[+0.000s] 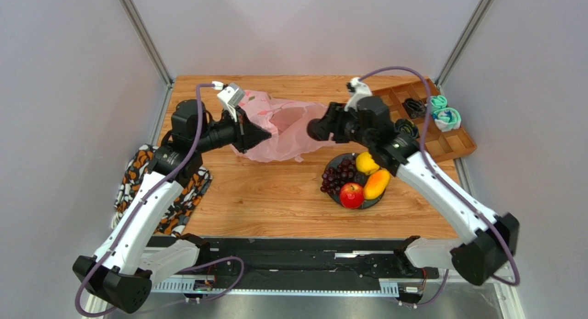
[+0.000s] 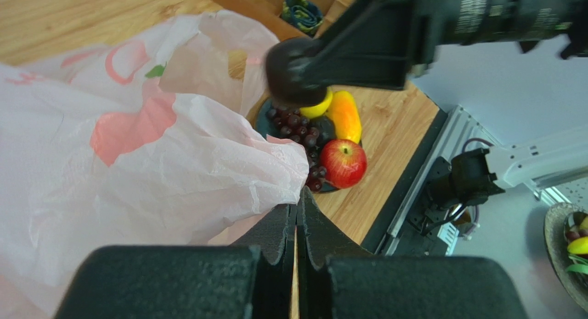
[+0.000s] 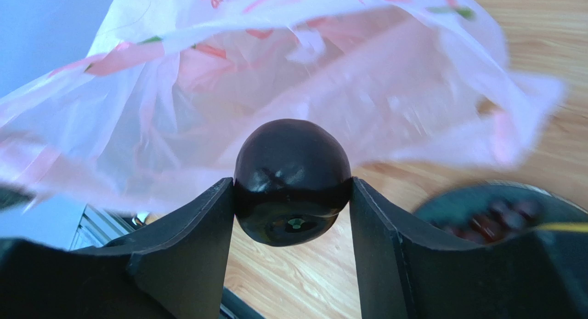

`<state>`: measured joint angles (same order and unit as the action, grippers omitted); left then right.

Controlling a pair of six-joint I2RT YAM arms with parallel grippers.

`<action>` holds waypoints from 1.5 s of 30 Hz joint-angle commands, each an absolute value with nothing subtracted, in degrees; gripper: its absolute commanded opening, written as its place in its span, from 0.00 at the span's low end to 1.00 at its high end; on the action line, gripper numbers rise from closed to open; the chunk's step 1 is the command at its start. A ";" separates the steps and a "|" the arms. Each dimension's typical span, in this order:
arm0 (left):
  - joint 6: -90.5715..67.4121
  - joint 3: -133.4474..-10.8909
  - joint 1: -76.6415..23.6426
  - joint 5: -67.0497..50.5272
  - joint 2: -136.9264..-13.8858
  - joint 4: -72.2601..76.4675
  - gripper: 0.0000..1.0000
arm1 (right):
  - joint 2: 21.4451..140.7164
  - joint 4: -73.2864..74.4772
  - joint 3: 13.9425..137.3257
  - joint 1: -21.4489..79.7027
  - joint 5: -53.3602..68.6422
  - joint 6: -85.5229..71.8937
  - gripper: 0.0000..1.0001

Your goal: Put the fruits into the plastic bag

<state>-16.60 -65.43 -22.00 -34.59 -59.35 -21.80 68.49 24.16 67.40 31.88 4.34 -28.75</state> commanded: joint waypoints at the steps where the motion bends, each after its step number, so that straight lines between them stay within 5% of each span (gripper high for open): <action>1: -17.66 -64.51 -21.80 -41.82 -57.22 -15.04 0.00 | 78.99 11.26 72.85 36.91 2.28 -30.06 0.28; 17: -20.39 -61.09 -19.17 -45.62 -51.96 -6.86 0.00 | 112.04 4.99 85.42 46.50 0.36 -38.23 0.28; 28: -20.30 -59.06 -15.03 -41.48 -46.40 -4.83 0.00 | 116.45 15.46 88.59 42.72 -9.13 -38.32 0.35; 31: -20.30 -59.06 -15.03 -41.48 -46.67 -4.83 0.00 | 116.98 17.22 90.26 42.71 -10.28 -37.44 0.43; 35: -20.39 -58.89 -15.03 -41.57 -47.11 -4.92 0.00 | 116.81 16.96 90.70 42.71 -8.79 -35.60 0.76; 41: -21.27 -58.89 -15.03 -42.36 -48.42 -4.75 0.00 | 115.84 17.58 92.28 42.71 -5.54 -32.79 0.92; 45: -21.44 -58.97 -15.03 -42.28 -48.69 -4.66 0.00 | 113.74 15.92 92.03 42.71 -1.77 -31.82 0.94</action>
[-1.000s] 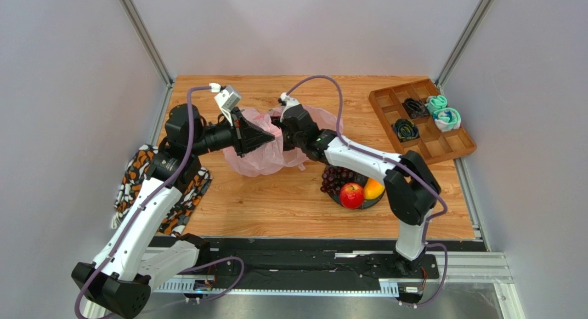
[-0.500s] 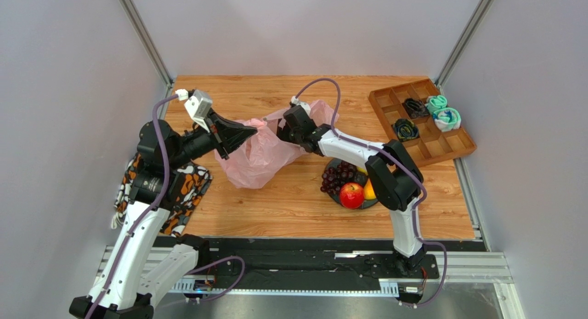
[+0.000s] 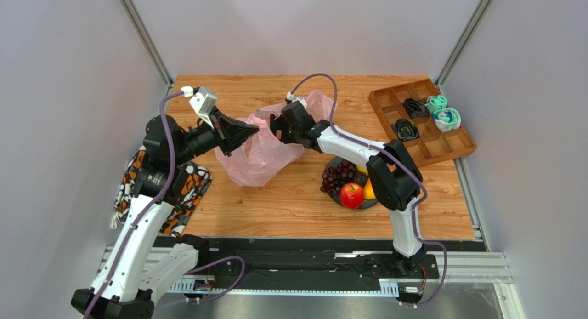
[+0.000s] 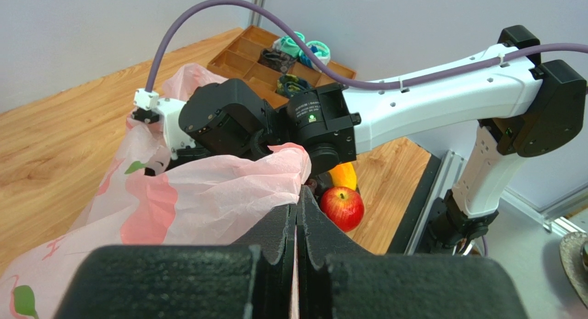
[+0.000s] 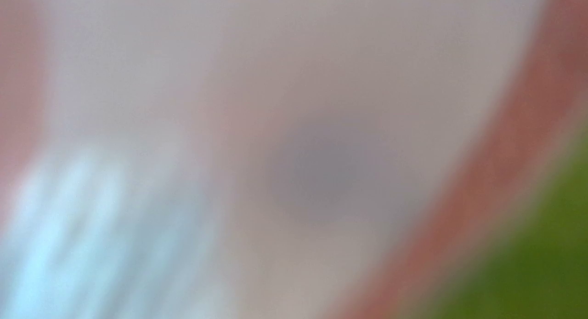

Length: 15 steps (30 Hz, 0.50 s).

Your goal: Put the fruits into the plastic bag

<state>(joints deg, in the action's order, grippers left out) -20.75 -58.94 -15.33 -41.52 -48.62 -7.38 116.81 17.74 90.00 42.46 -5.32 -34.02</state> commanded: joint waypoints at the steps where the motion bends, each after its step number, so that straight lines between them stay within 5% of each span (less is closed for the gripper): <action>1: -21.45 -58.89 -15.03 -42.19 -48.69 -4.66 0.00 | 113.03 14.08 91.67 42.71 -0.89 -31.47 0.94; 15: -19.86 -60.38 -15.03 -32.44 -50.10 -10.81 0.00 | 93.27 2.11 79.82 42.71 5.64 -27.69 0.88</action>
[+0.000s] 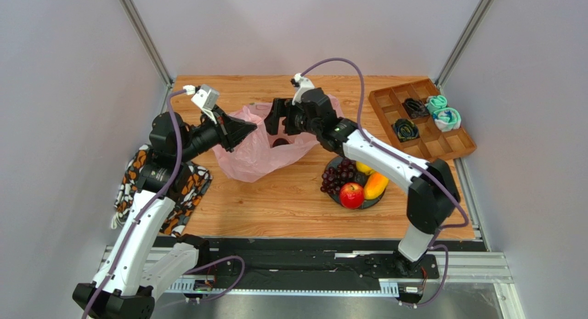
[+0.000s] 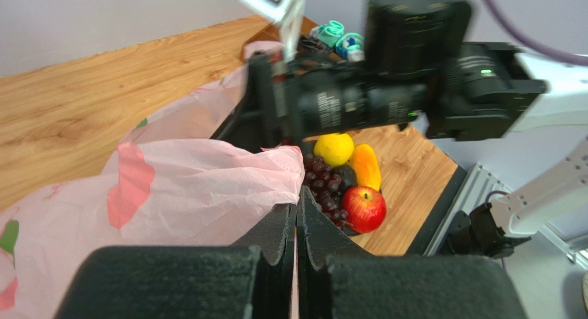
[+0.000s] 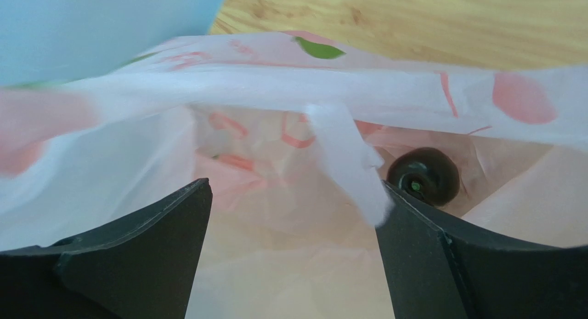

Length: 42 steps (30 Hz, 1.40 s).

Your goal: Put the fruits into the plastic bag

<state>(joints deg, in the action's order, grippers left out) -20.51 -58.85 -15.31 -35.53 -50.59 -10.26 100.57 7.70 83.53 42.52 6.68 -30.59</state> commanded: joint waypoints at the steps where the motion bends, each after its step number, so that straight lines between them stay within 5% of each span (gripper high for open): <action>1: -19.78 -60.47 -15.03 -31.65 -50.18 -11.07 0.00 | 90.38 2.20 79.02 42.71 4.93 -27.34 0.88; 8: -19.42 -61.08 -15.03 -27.25 -50.36 -13.54 0.00 | 75.79 9.56 70.32 42.71 -6.66 -24.35 0.89; 15: -19.34 -61.17 -15.03 -27.25 -50.54 -13.62 0.00 | 66.11 34.77 68.30 40.53 -25.04 -22.49 0.92; 28: -19.34 -61.35 -15.03 -27.25 -51.06 -14.06 0.00 | 60.73 40.96 53.97 20.85 -10.55 -27.33 0.87; 42: -18.90 -61.35 -15.03 -27.42 -51.06 -14.24 0.00 | 70.04 36.04 53.61 19.60 -11.25 -25.05 0.85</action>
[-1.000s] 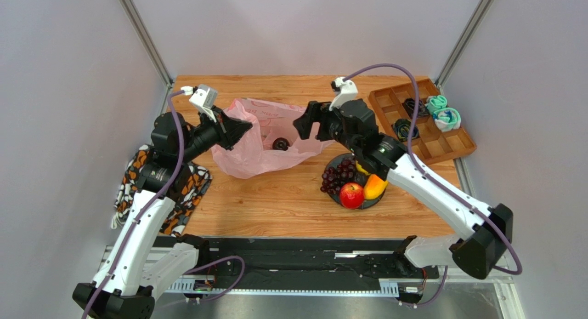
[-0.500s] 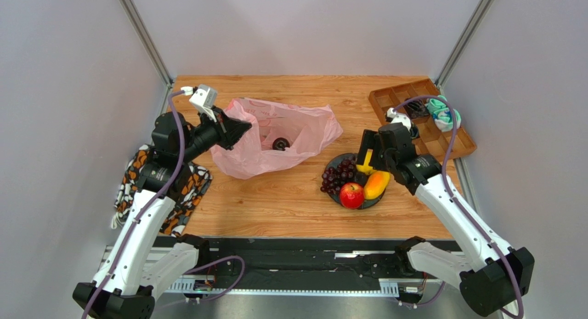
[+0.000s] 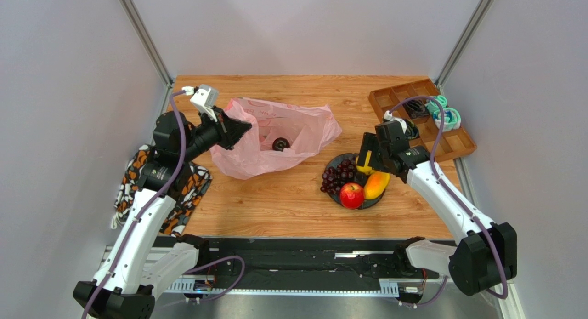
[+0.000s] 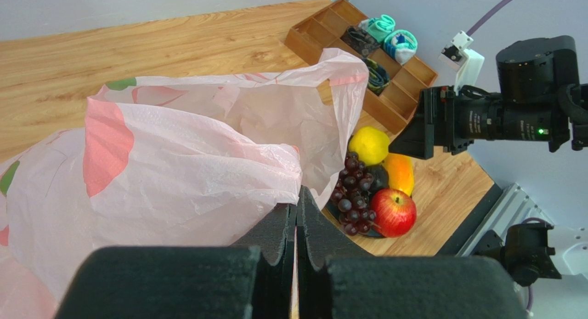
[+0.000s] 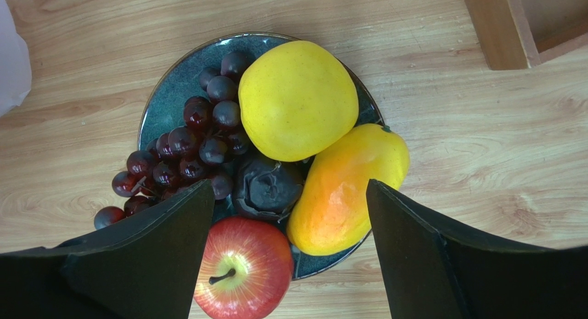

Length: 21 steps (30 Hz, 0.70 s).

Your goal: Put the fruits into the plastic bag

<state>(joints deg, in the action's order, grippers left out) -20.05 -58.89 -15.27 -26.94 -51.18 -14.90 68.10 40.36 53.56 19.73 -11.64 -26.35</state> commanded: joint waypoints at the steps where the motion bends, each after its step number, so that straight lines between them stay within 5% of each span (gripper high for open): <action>1: -18.90 -61.26 -15.03 -27.51 -51.06 -14.15 0.00 | 70.66 35.86 53.70 19.60 -11.34 -24.61 0.85; 21: -19.07 -61.26 -15.03 -28.04 -51.50 -13.97 0.00 | 82.35 34.54 58.80 19.34 -13.88 -19.34 0.90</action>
<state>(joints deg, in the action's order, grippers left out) -20.05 -58.89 -15.27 -27.14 -51.55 -14.98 81.41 36.95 56.03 19.68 -12.19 -20.86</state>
